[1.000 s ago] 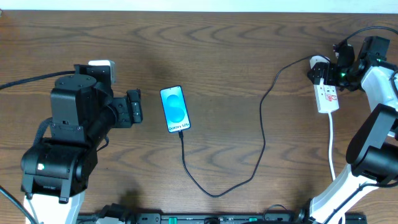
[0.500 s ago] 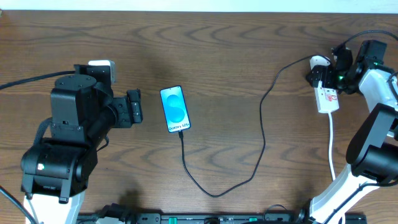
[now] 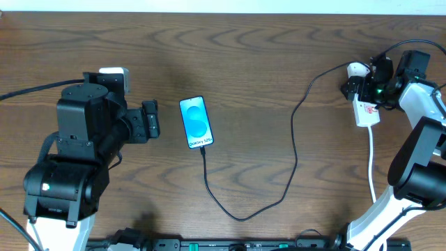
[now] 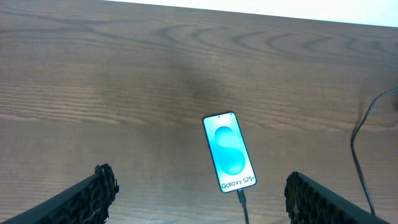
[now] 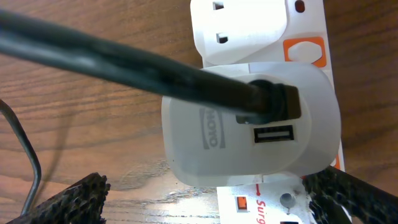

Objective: Plug charger to phone and switch on socket

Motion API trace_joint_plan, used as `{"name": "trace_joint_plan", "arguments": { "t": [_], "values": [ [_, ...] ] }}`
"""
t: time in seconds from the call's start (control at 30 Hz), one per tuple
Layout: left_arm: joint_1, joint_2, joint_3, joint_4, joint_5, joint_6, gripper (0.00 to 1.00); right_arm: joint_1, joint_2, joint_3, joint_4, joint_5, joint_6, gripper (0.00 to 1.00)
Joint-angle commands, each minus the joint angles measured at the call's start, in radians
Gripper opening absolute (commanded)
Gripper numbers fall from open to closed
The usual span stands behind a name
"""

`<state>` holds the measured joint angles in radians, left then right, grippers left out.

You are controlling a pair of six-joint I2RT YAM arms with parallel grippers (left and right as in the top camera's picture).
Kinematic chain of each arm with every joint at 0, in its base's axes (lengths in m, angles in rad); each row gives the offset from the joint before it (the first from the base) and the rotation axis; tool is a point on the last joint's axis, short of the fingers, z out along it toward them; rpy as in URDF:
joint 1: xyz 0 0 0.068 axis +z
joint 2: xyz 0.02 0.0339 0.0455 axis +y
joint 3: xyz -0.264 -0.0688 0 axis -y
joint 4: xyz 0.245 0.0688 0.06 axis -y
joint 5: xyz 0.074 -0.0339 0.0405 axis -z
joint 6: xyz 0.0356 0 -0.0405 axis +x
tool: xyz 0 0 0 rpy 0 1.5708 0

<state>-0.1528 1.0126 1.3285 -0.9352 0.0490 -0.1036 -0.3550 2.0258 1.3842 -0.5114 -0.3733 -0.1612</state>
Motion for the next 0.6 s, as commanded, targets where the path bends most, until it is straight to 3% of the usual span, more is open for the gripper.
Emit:
{"name": "trace_joint_plan", "arguments": {
  "t": [0.0, 0.57],
  "values": [
    [-0.002, 0.001, 0.011, 0.000, -0.009, 0.010, 0.88, 0.023, 0.024, -0.037, 0.000, -0.082, 0.018, 0.99],
    [-0.002, 0.001, 0.011, 0.000, -0.009, 0.010, 0.88, 0.022, 0.024, -0.037, 0.012, -0.074, 0.079, 0.99]
  ]
}}
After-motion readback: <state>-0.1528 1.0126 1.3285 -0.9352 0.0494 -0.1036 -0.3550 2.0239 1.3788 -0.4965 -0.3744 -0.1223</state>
